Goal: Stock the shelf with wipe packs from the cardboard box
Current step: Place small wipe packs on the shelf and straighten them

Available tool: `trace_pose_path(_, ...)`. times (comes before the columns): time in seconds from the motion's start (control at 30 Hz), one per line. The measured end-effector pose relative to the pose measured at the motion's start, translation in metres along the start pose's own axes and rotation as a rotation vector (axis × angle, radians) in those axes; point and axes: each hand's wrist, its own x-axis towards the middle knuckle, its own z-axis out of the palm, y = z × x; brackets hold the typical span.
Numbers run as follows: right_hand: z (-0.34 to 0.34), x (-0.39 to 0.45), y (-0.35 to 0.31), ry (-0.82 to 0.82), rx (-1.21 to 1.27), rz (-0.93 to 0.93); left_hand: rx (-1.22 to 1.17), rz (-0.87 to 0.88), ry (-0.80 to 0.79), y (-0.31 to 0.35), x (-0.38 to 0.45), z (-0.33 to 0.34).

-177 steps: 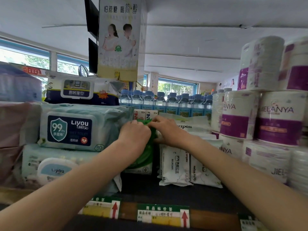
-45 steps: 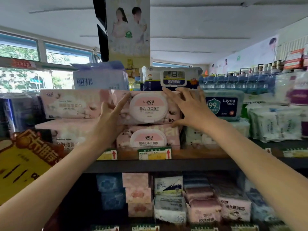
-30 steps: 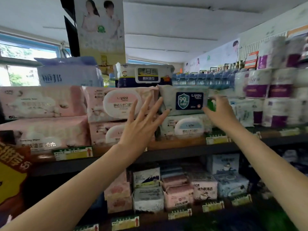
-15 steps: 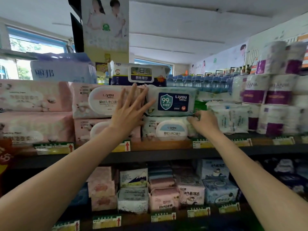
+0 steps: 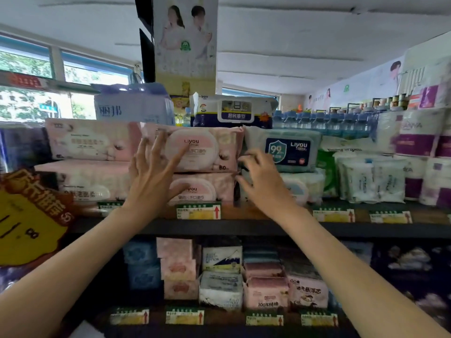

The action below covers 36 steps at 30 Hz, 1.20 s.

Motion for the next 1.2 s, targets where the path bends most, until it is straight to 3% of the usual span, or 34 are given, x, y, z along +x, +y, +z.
trace_pose_path(0.07, 0.014, 0.006, -0.013, -0.088, 0.120, 0.067, -0.010, -0.030, -0.019, -0.009, -0.002, -0.002)
trace_pose_path(0.17, 0.020, 0.013, -0.019, 0.022, 0.265, 0.211, -0.026, 0.027, -0.042, -0.019, -0.003, -0.001)
trace_pose_path(0.43, 0.023, 0.036, -0.022, 0.135, 0.075, 0.061, -0.224, 0.049, -0.239, -0.029, 0.008, -0.003)
trace_pose_path(0.6, 0.032, 0.045, -0.036, 0.231, -0.018, 0.120, -0.268, 0.066, -0.358, -0.029, 0.009, -0.023)
trace_pose_path(0.7, 0.030, 0.057, -0.042, 0.380, -0.134, 0.108, -0.147, -0.012, -0.244, -0.034, 0.026, -0.045)
trace_pose_path(0.77, 0.020, 0.074, -0.041, 0.389, -0.142, 0.135, -0.099, -0.078, -0.115, -0.033, 0.052, -0.055)
trace_pose_path(0.83, 0.005, 0.100, -0.034, 0.335, -0.094, 0.165, -0.112, -0.072, -0.088, -0.029, 0.088, -0.059)
trace_pose_path(0.93, -0.018, 0.142, -0.009, 0.135, -0.127, 0.219, -0.109, 0.059, -0.180, -0.022, 0.145, -0.049)
trace_pose_path(1.07, -0.030, 0.186, 0.034, -0.076, -0.174, 0.313, -0.062, 0.242, -0.402, -0.015, 0.205, -0.017)
trace_pose_path(1.2, -0.026, 0.215, 0.085, -0.403, -0.183, 0.338, 0.146, 0.289, -0.587, -0.011, 0.248, 0.025)
